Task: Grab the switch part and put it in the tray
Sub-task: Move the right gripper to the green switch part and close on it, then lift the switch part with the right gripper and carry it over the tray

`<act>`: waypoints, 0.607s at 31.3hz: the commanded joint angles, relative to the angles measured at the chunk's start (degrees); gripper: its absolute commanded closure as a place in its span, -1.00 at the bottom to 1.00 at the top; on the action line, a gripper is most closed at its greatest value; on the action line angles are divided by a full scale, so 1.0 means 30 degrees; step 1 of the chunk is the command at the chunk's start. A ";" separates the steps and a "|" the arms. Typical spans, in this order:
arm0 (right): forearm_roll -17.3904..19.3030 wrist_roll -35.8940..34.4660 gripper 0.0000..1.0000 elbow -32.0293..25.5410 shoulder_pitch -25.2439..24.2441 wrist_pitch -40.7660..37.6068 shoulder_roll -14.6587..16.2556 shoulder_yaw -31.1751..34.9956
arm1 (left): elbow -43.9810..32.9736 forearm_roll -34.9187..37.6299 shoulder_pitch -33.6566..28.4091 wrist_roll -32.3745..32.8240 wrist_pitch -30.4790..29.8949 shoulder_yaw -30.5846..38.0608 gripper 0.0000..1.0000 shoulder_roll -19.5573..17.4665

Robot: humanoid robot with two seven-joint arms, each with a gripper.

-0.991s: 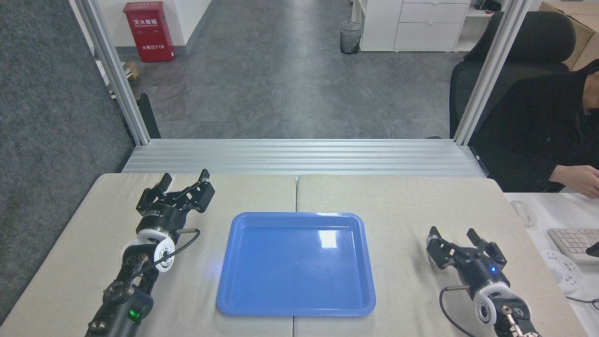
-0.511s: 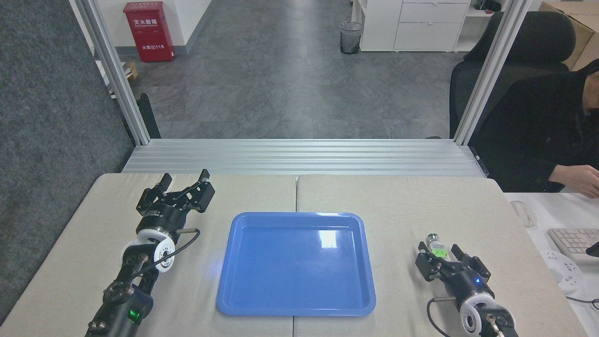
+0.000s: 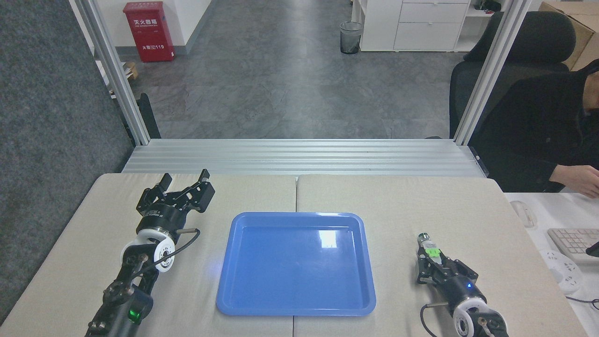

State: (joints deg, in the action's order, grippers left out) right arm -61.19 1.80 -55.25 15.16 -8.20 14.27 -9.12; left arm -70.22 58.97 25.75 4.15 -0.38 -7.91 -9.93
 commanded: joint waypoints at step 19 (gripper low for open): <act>0.0183 0.4963 1.00 -1.2667 0.0573 0.0038 -0.1533 -0.3018 | -0.0001 0.0000 0.0000 -0.0007 0.0008 0.0000 -1.00 0.0000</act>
State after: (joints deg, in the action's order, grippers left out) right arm -60.71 11.57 -72.59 16.35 -7.53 14.27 -9.33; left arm -70.22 58.97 25.75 4.15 -0.37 -7.91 -9.93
